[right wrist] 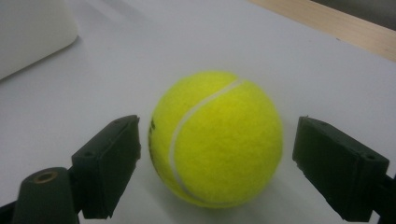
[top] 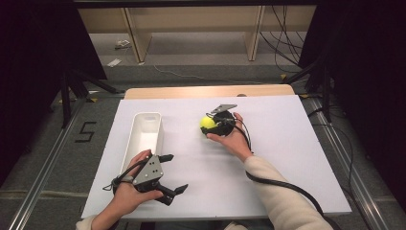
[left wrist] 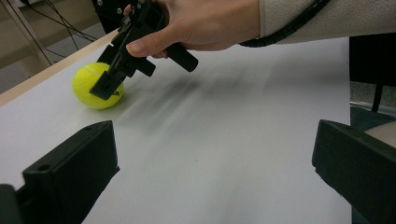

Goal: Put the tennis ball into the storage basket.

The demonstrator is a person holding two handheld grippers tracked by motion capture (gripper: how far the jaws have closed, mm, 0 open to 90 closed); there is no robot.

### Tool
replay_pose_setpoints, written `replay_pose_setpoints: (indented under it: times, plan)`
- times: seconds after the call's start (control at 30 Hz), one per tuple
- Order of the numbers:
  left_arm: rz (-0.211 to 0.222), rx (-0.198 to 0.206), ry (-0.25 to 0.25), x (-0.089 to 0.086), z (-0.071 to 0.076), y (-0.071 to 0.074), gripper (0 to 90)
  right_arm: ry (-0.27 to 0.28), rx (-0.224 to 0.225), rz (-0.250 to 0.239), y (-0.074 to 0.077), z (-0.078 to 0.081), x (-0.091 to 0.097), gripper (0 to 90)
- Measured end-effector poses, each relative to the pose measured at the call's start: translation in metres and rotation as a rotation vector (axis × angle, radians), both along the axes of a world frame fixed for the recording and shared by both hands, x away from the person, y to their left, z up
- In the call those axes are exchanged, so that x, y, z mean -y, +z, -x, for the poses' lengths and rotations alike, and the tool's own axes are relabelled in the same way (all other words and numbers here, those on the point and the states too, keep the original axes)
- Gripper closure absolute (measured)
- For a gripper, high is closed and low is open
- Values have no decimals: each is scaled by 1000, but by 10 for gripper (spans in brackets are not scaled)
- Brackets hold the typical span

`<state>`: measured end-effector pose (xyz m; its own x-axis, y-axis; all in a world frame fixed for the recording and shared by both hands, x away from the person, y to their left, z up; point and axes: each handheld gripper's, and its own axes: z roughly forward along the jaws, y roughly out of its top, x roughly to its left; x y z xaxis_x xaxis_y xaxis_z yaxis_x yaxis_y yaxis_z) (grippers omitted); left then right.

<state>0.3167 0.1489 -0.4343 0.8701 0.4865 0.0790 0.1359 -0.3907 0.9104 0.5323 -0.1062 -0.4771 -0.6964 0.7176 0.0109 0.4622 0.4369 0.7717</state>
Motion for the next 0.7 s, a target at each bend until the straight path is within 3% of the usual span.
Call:
replay_pose_setpoints:
  times: [0.47,0.7]
  plan:
    - [0,-1,-3,0,1,0,0,-2,-18,38,-10,-8,-11,157]
    - [1,-2,-4,0,1,0,0,-1,-25,34,-14,-11,-13,158]
